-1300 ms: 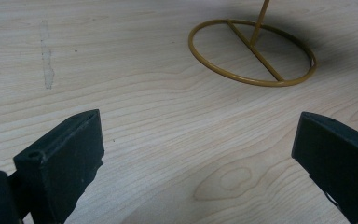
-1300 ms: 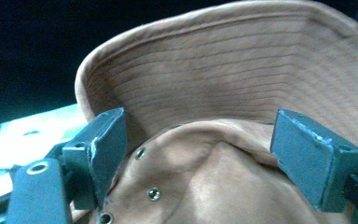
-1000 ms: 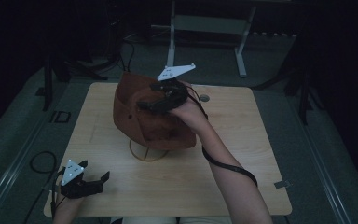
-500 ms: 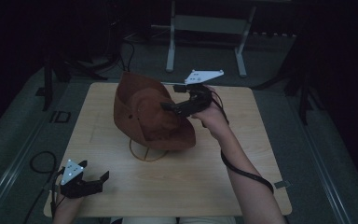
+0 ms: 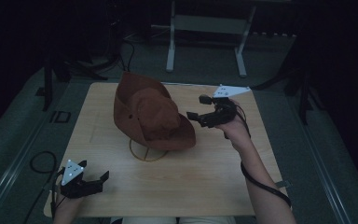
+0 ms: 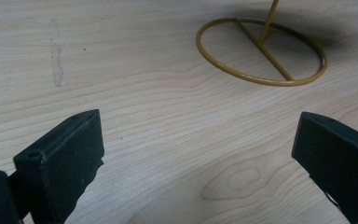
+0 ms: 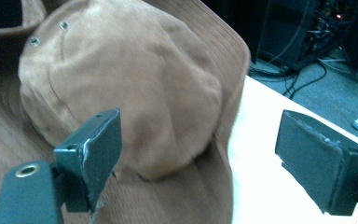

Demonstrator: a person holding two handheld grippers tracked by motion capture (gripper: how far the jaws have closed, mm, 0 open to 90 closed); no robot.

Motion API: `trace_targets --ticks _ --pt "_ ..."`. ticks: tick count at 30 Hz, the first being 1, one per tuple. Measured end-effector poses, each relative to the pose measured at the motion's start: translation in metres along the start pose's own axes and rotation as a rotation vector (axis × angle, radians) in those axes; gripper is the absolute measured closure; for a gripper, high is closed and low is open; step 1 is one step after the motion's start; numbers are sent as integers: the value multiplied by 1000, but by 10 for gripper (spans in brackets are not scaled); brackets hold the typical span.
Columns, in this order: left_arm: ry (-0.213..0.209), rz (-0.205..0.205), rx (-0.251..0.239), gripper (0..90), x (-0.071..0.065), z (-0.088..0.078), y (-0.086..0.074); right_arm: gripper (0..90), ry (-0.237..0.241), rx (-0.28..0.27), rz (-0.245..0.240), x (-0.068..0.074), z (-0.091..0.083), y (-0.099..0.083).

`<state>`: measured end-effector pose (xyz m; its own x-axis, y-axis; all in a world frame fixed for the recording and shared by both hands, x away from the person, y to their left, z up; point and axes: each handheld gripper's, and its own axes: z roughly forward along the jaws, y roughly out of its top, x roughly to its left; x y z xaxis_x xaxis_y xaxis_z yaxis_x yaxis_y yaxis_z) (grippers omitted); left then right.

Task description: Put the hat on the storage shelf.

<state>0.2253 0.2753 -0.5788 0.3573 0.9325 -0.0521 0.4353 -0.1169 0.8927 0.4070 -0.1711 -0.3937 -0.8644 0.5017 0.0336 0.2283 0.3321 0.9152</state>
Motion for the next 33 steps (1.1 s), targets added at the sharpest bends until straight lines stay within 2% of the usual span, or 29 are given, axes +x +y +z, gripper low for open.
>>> trace_targets --ticks 7,16,24,29,33 --pt "3 -11 -6 29 1 0 0 145 -48 6 44 -13 -17 -35" --pt "2 -13 -4 29 1 0 0 145 -101 29 71 -21 -30 -81" --pt "2 -14 -3 29 1 0 0 145 -141 41 72 -21 -37 -121" --pt "-1 -16 -6 29 1 -1 0 145 -137 56 107 -21 -40 -145" --pt "3 -14 -3 29 1 0 0 145 -154 57 118 -21 -46 -161"
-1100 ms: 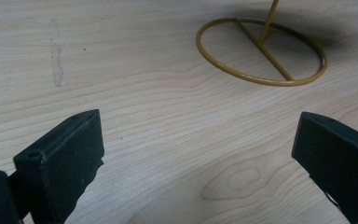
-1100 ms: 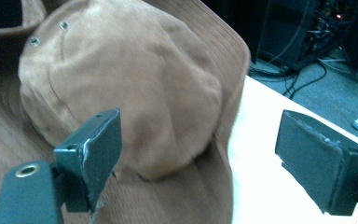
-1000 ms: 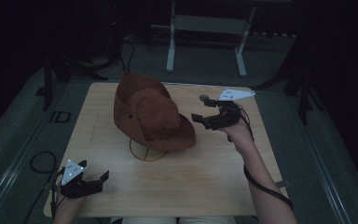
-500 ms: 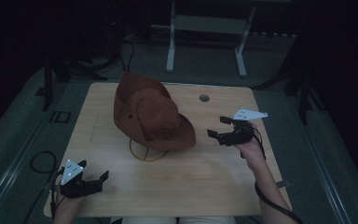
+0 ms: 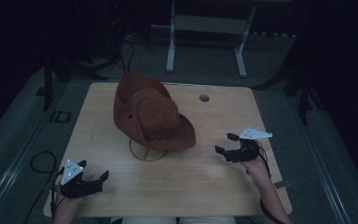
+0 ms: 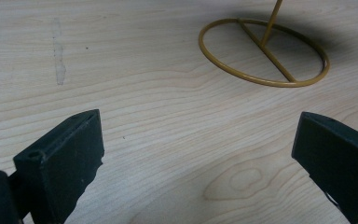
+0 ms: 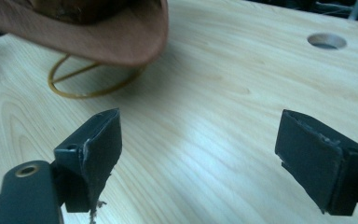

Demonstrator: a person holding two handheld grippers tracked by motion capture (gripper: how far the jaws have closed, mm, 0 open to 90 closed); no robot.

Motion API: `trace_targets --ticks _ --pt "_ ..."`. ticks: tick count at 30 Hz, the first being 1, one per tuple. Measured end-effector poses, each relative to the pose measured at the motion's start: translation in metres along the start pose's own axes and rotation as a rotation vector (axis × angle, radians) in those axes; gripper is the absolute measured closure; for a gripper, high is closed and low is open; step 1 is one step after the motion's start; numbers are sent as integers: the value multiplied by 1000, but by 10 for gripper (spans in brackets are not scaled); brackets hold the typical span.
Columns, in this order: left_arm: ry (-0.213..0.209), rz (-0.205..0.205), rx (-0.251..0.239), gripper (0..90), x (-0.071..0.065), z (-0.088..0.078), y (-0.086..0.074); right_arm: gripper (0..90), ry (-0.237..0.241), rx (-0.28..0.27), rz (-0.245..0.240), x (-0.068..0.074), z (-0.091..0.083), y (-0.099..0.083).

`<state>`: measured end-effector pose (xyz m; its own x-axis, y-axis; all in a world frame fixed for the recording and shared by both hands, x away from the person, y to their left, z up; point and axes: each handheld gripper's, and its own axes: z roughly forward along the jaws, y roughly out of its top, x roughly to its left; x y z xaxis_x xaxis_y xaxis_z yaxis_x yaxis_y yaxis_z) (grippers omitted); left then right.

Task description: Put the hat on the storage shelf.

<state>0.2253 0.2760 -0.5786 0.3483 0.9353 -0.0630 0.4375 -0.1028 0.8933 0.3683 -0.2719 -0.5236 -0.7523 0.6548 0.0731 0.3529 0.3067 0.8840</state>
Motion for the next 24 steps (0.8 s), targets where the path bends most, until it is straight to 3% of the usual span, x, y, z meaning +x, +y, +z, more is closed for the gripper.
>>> trace_targets --ticks 9,24 --pt "0 -1 0 30 0 0 0 143 -81 41 -33 3 -12 -29" --pt "-3 2 5 29 0 0 0 140 -175 50 18 -1 -39 -62"
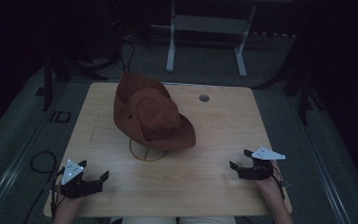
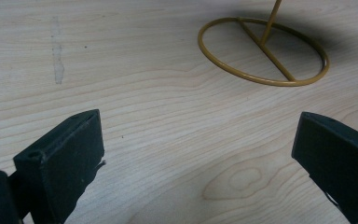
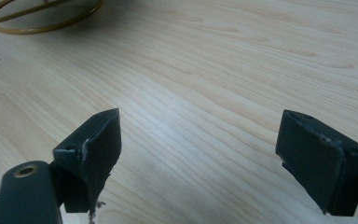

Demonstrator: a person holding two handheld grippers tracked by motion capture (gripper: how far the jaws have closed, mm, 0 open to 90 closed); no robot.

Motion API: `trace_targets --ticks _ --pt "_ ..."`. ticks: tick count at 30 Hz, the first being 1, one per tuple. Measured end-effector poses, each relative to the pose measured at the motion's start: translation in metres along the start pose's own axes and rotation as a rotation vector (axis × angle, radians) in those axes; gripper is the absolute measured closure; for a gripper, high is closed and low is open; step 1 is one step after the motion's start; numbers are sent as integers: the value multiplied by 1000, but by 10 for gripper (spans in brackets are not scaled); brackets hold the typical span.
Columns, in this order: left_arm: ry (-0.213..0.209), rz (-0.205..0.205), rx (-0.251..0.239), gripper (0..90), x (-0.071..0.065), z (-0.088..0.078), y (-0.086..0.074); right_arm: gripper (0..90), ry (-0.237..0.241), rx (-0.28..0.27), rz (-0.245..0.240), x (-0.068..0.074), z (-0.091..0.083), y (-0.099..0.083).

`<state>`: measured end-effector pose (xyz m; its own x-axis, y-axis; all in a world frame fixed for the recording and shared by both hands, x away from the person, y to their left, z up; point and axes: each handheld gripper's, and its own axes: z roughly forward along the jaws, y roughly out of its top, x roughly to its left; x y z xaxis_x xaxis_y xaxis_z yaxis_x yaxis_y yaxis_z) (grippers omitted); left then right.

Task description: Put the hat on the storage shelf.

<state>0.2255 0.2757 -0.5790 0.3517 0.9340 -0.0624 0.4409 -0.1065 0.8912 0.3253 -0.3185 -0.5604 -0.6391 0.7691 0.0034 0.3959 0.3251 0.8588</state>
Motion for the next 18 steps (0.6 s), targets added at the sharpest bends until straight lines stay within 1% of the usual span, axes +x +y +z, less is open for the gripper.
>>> trace_targets --ticks 2,4,6,8,12,15,18 --pt "1 1 0 29 0 0 0 140 -21 4 -7 0 -3 -2" --pt "1 2 2 29 0 0 0 140 -35 0 -3 0 -6 -4" --pt "0 0 0 29 0 0 0 140 -49 9 -6 -1 -8 -7" --pt "-1 -1 -1 29 0 0 0 140 -64 13 4 -2 -9 -10" --pt "-1 -1 1 29 0 0 0 140 -79 -5 28 -5 -11 -11" --pt "1 0 2 29 0 1 -1 141 -90 0 26 -6 -10 -12" --pt "1 -1 3 29 0 1 -1 141 -89 -1 26 -6 -10 -12"
